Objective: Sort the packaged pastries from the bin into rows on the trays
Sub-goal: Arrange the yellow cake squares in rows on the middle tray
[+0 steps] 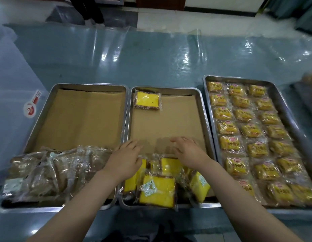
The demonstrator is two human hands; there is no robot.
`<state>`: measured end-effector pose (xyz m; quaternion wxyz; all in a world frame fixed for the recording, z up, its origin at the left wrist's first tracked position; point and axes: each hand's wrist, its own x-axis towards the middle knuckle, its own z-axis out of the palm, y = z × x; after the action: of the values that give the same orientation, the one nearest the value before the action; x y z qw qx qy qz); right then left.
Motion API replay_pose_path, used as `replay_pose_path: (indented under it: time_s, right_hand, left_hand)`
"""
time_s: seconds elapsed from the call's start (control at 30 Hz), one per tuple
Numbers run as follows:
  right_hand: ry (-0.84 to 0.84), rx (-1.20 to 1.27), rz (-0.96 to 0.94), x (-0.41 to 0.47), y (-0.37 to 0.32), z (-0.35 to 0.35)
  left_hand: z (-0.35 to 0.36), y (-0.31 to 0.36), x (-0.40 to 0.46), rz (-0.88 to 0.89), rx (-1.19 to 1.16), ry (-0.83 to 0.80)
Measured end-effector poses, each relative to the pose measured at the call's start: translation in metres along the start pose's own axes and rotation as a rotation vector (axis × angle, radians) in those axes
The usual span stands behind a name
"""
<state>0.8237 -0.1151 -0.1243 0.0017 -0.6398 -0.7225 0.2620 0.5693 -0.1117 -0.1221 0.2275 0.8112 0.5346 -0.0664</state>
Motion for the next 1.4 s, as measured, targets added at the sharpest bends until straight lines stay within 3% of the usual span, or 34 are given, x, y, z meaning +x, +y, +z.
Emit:
replay_pose_path:
  time_s: [0.17,0.37,0.73,0.93,1.2,1.4]
  right_hand:
    - [0.081,-0.098,-0.025,-0.032,-0.015,-0.005]
    - [-0.163,-0.374,-0.081,-0.073,-0.043,0.001]
    - [-0.257,-0.414,-0.016,-0.052,-0.046,0.002]
    - [-0.328,-0.396,0.124,-0.01,-0.04,-0.012]
    - [-0.319,-0.458,0.207,0.04,-0.027,-0.016]
    - [-0.176,-0.559,0.201,0.068,-0.015,-0.014]
  left_hand:
    - [0.008,0.019,0.0,0.038,0.024,-0.013]
    - [0.005,0.02,0.009,-0.018,0.086,-0.036]
    - [0.0,0.009,0.031,-0.096,0.202,-0.099]
    - [-0.01,-0.004,0.049,-0.102,0.269,-0.068]
    - [-0.021,-0.015,0.064,-0.123,0.255,-0.065]
    - [-0.004,-0.023,0.063,-0.105,0.195,-0.051]
